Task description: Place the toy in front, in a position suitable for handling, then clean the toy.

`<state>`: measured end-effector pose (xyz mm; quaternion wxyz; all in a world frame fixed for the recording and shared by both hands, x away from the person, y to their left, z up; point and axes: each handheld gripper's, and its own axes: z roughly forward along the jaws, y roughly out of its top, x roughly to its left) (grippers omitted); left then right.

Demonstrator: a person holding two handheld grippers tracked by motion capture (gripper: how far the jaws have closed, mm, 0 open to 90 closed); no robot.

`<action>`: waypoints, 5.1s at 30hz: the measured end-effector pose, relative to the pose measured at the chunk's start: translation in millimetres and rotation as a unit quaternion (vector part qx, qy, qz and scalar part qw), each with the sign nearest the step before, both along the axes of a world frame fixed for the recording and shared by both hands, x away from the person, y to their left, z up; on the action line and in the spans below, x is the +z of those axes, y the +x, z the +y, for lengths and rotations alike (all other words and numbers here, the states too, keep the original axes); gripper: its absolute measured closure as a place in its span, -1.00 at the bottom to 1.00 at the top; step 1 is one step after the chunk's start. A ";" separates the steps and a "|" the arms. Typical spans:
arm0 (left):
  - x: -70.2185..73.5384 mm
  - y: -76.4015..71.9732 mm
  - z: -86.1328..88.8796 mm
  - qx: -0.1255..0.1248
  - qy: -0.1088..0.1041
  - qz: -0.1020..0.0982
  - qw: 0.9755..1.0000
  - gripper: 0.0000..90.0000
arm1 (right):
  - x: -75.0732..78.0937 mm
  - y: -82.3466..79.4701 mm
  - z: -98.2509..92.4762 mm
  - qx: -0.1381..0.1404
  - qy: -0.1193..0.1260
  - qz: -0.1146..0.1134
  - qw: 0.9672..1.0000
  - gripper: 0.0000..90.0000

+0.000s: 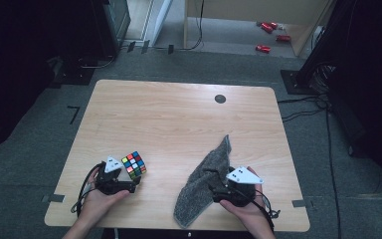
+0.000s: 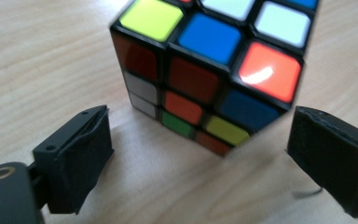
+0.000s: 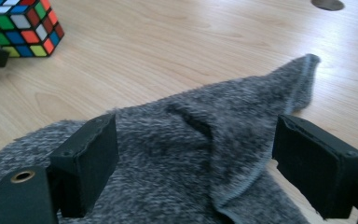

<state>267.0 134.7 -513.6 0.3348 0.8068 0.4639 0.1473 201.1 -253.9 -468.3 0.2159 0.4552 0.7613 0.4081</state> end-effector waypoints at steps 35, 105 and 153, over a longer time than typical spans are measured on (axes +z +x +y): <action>0.1 15.7 -41.3 -0.003 0.022 -0.050 0.999 -0.25 | -47.4 12.1 33.5 0.024 -0.057 0.042 0.997 0.43; -0.7 -20.7 -68.1 -0.084 -0.003 -0.024 0.996 -0.76 | -28.6 19.3 -52.4 -0.054 0.005 0.028 0.998 -0.64; 12.8 -15.9 -109.4 -0.164 -0.039 -0.072 0.983 -0.23 | -50.3 35.3 -44.9 -0.066 -0.035 0.060 0.995 0.03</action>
